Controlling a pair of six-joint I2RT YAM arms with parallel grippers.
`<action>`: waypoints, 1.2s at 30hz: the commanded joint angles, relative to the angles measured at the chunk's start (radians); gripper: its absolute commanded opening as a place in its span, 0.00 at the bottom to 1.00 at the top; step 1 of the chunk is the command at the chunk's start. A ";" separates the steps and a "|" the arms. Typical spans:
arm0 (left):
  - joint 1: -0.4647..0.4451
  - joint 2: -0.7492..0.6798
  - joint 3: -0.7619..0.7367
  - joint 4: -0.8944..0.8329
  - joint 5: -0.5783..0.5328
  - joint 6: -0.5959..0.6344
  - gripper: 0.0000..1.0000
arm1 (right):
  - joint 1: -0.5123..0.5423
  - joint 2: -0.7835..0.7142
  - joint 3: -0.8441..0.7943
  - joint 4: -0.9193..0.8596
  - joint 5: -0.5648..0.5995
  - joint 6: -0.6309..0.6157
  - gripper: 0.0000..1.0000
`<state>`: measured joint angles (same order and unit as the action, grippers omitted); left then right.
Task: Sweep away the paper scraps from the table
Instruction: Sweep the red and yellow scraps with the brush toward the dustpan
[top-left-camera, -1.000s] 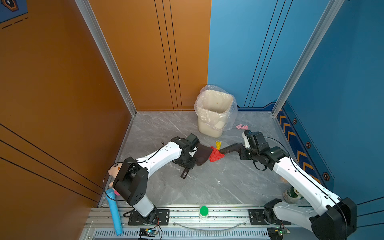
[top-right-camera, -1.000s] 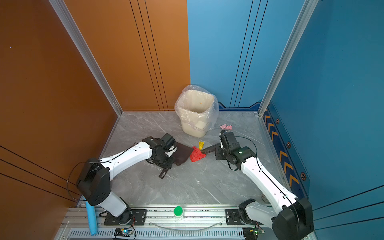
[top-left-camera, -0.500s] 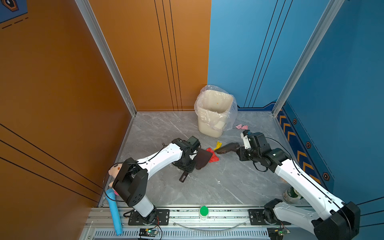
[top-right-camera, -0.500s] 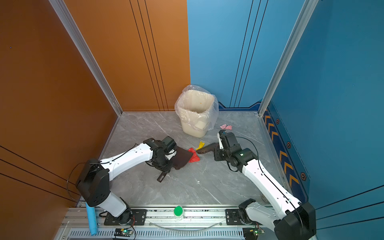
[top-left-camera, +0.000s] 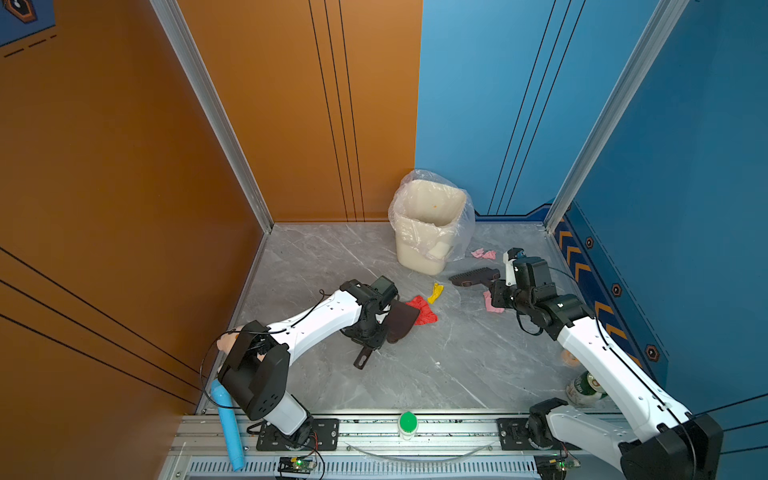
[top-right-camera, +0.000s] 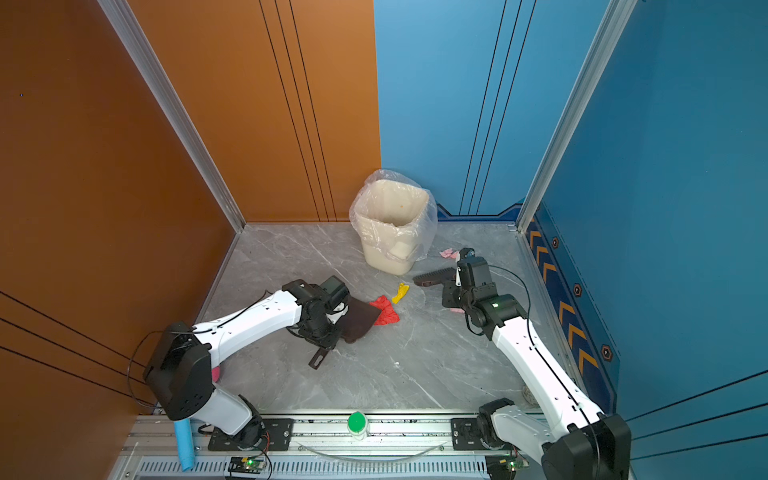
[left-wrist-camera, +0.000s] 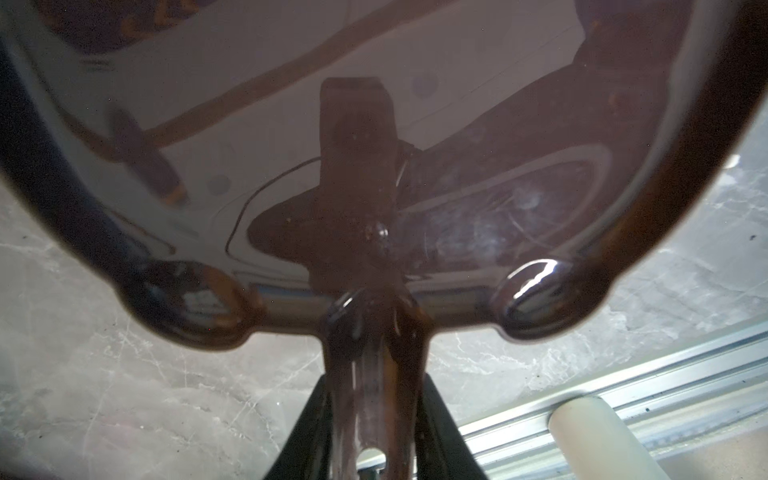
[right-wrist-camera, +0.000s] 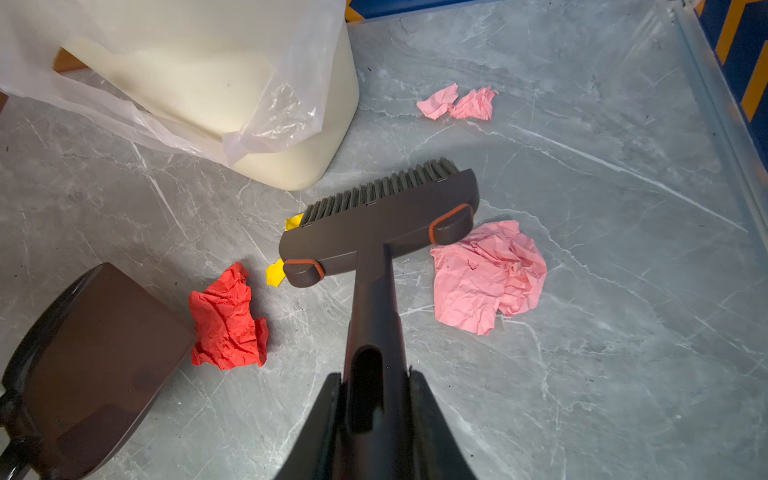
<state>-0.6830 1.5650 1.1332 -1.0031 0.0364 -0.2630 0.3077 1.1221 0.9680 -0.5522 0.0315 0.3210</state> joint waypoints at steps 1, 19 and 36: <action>-0.013 -0.023 -0.014 -0.024 -0.015 -0.020 0.00 | 0.014 0.028 0.038 0.045 0.038 -0.005 0.00; -0.060 -0.039 -0.024 -0.071 -0.023 -0.043 0.00 | 0.107 0.129 0.049 0.016 -0.004 -0.075 0.00; -0.112 -0.050 -0.004 -0.159 -0.029 -0.054 0.00 | 0.128 0.042 0.021 0.041 0.048 -0.086 0.00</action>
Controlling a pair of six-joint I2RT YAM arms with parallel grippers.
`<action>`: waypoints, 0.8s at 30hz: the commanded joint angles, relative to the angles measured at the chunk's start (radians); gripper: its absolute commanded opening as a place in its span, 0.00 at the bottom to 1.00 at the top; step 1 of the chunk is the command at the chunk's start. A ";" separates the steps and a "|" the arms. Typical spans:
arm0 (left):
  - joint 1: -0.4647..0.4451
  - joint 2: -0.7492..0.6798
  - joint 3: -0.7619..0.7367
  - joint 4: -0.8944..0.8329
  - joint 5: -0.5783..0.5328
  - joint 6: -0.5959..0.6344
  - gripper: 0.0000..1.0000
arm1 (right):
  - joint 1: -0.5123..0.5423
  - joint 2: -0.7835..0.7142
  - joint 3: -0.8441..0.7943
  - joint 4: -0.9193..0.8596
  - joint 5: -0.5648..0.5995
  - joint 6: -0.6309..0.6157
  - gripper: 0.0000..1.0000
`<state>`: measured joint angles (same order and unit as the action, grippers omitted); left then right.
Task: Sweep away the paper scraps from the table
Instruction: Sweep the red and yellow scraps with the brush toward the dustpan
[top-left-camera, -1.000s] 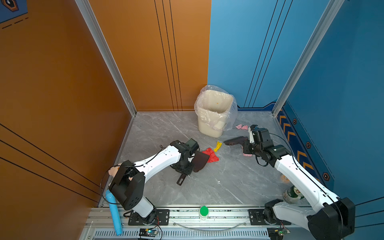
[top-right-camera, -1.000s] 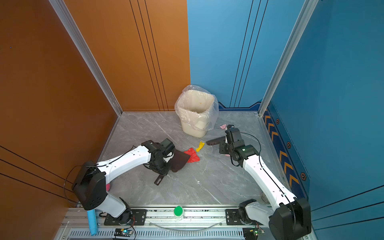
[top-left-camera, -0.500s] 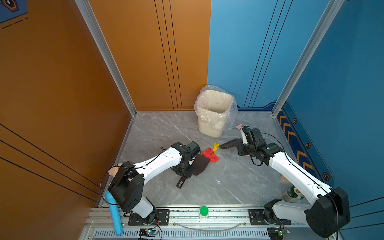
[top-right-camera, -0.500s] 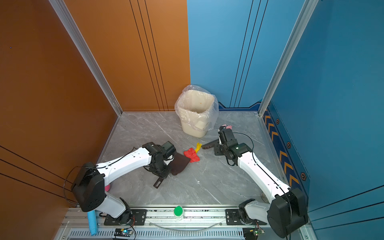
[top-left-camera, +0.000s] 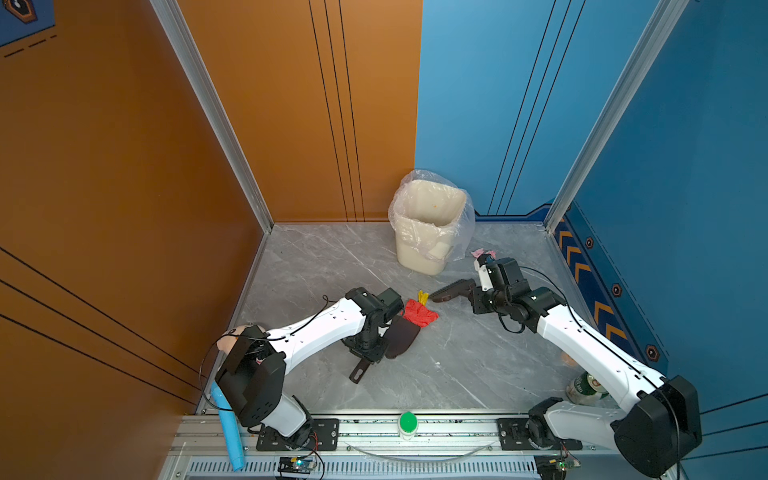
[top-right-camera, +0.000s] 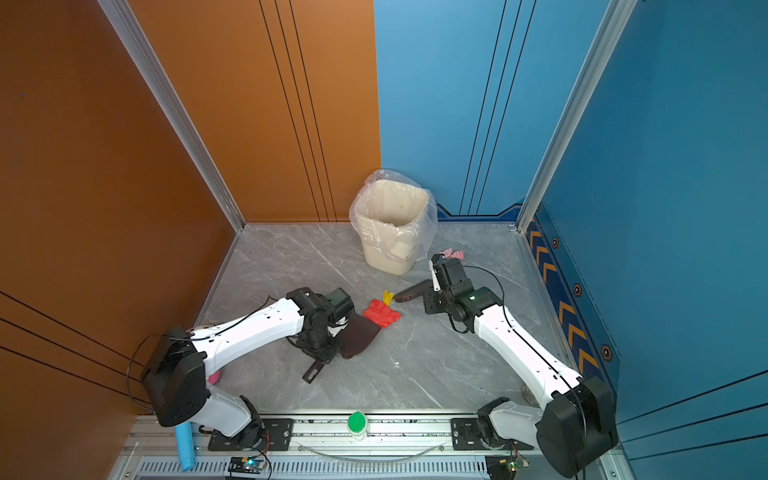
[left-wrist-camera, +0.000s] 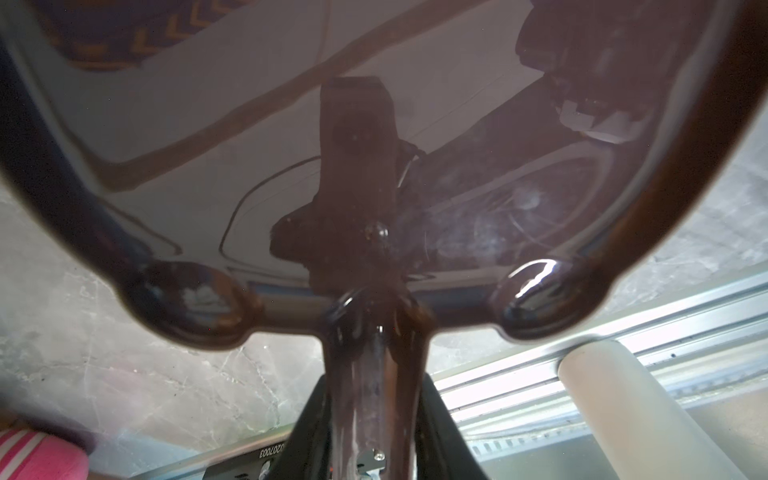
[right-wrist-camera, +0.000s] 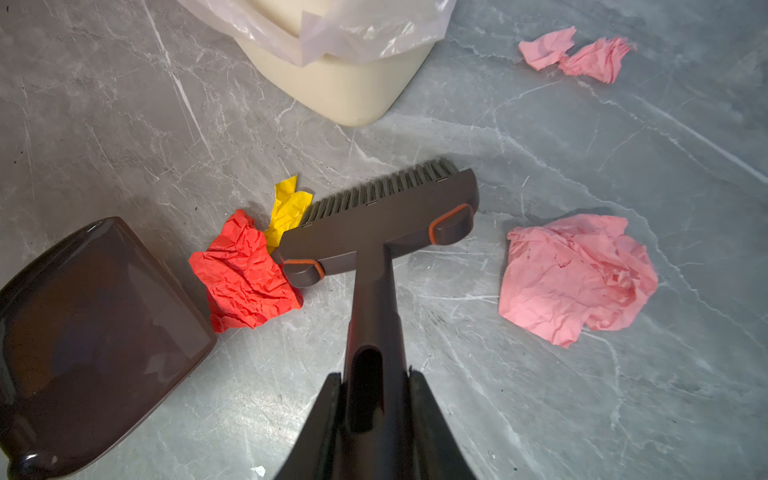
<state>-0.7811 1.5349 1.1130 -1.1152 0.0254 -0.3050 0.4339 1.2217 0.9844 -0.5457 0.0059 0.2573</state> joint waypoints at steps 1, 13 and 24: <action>-0.016 -0.017 0.023 -0.057 -0.019 -0.013 0.00 | -0.002 -0.069 0.006 0.032 0.086 -0.027 0.00; -0.044 0.036 0.070 -0.127 -0.017 0.013 0.00 | -0.028 -0.106 0.093 -0.173 0.040 -0.139 0.00; -0.068 0.125 0.098 -0.145 -0.018 0.035 0.00 | -0.015 -0.078 0.074 -0.189 -0.070 -0.173 0.00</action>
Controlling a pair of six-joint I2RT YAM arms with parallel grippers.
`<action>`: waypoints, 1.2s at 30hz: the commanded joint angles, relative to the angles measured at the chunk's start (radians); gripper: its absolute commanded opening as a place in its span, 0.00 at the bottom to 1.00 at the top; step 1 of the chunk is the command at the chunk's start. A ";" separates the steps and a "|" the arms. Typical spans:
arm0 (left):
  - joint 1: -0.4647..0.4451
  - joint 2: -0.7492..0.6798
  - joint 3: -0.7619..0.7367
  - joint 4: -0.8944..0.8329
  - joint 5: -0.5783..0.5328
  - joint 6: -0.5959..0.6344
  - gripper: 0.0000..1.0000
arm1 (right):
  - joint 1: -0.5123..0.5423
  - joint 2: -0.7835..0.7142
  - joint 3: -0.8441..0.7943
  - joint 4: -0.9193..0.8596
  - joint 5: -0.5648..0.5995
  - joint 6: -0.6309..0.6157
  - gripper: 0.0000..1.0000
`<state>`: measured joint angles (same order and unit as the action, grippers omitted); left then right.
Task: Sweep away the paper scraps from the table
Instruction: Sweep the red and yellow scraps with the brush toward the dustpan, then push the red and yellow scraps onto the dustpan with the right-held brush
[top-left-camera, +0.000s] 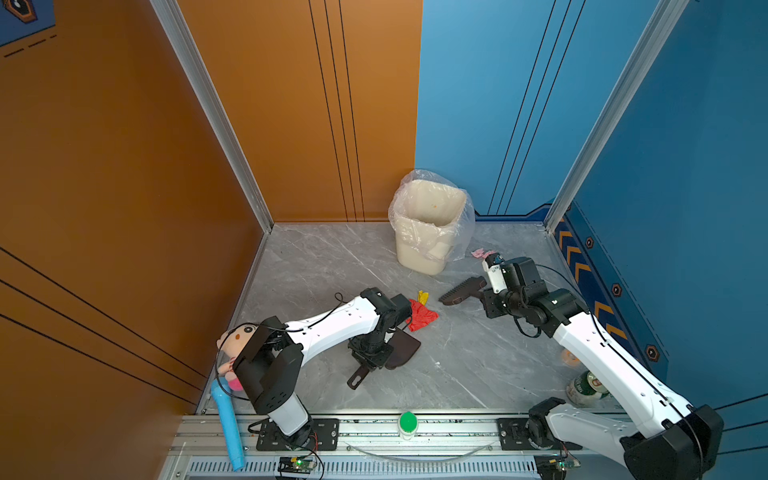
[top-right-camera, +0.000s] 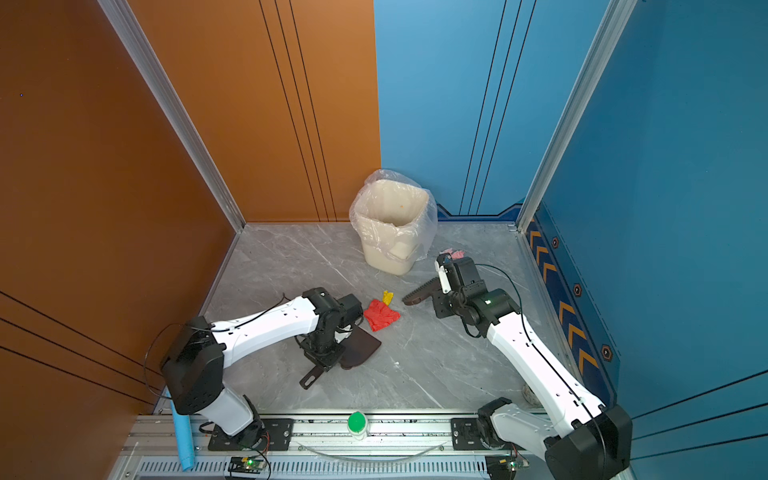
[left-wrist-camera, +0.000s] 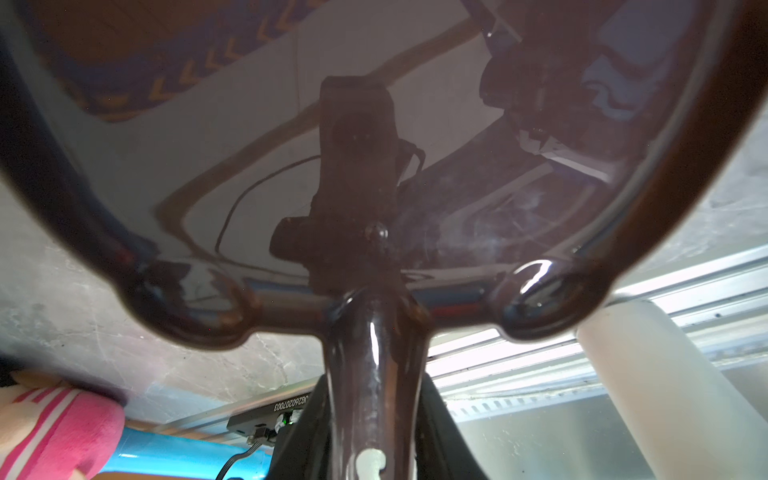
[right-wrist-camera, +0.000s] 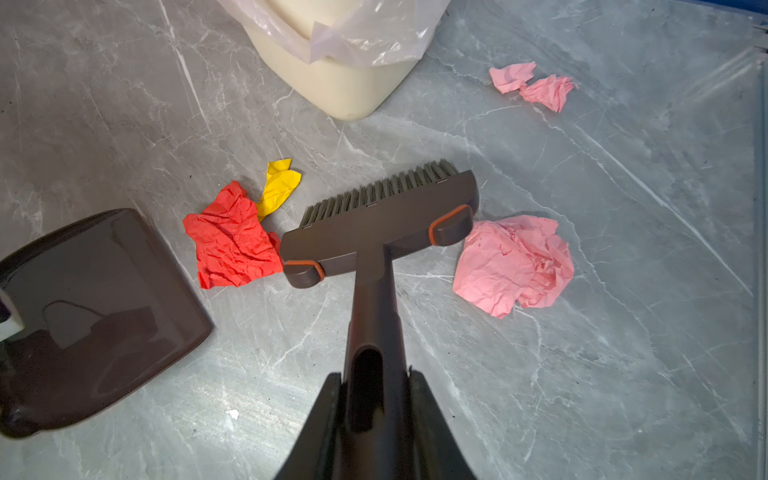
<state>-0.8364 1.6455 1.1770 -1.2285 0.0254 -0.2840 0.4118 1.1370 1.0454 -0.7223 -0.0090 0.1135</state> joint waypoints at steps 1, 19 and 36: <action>-0.013 0.020 0.036 -0.031 -0.016 0.016 0.00 | 0.015 0.010 0.009 -0.012 -0.067 -0.033 0.00; -0.007 0.098 0.069 -0.018 -0.021 0.039 0.00 | 0.036 -0.089 -0.068 0.132 -0.133 0.017 0.00; 0.015 0.099 0.075 0.007 -0.017 0.045 0.00 | 0.013 0.061 -0.090 0.270 -0.031 0.129 0.00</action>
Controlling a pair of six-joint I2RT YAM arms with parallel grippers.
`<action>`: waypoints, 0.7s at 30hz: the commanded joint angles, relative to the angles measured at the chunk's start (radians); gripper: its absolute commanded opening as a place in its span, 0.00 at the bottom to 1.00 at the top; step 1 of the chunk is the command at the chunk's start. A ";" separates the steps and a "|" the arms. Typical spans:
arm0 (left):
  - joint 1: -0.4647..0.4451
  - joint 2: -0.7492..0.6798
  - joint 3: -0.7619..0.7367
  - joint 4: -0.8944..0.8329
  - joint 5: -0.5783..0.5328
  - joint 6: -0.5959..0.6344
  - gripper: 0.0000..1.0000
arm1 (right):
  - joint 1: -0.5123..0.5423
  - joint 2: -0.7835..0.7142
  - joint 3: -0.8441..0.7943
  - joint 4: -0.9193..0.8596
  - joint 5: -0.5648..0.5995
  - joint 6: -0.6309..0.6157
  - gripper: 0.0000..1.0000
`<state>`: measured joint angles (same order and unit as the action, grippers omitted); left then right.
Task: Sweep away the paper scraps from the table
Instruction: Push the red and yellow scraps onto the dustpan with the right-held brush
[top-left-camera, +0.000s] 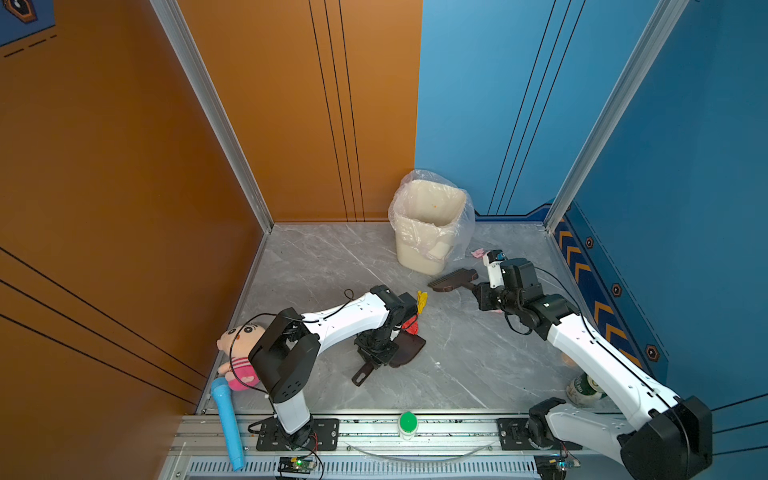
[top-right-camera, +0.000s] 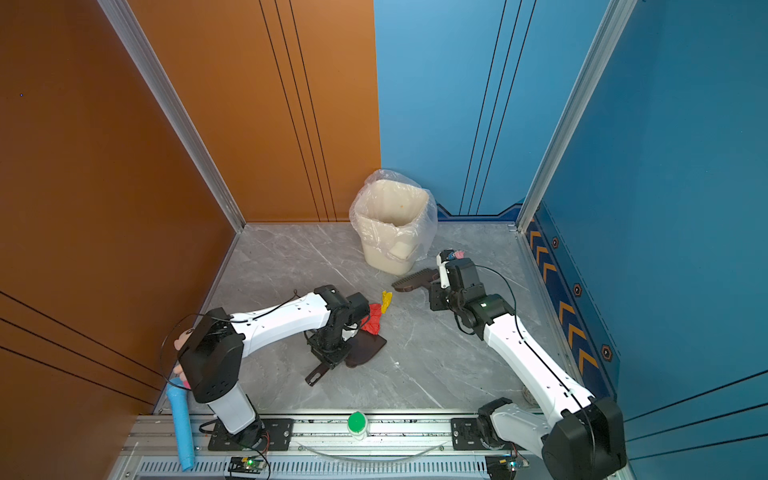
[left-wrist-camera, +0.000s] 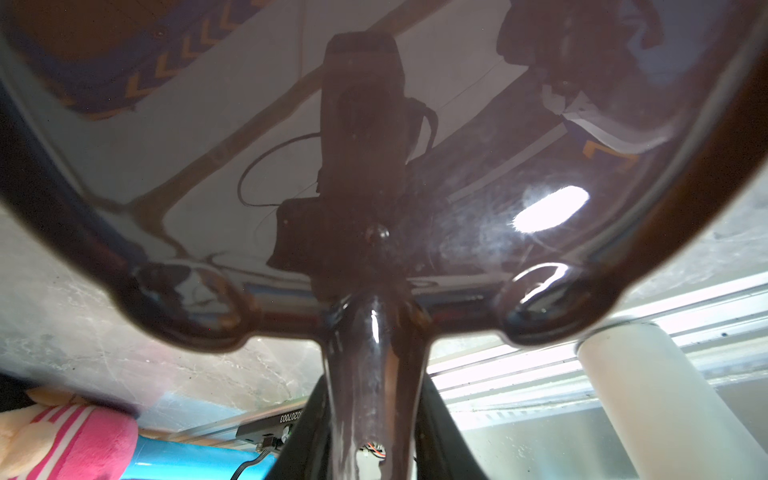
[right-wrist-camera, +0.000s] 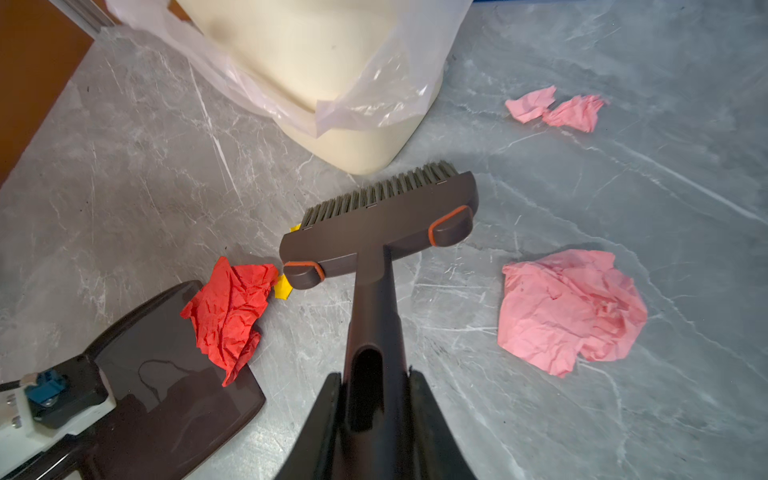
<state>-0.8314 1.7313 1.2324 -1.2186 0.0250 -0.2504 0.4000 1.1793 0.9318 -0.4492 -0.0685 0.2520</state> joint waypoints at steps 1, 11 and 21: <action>0.011 0.015 0.021 -0.002 -0.016 0.013 0.00 | 0.036 0.031 0.035 -0.028 0.025 -0.021 0.00; 0.022 0.028 0.029 0.015 -0.013 0.023 0.00 | 0.113 0.034 0.047 -0.129 -0.094 -0.078 0.00; 0.038 0.034 0.024 0.042 -0.013 0.033 0.00 | 0.146 0.025 0.074 -0.269 -0.154 -0.159 0.00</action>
<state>-0.8051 1.7496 1.2404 -1.1740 0.0257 -0.2306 0.5388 1.2274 0.9764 -0.6155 -0.1867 0.1387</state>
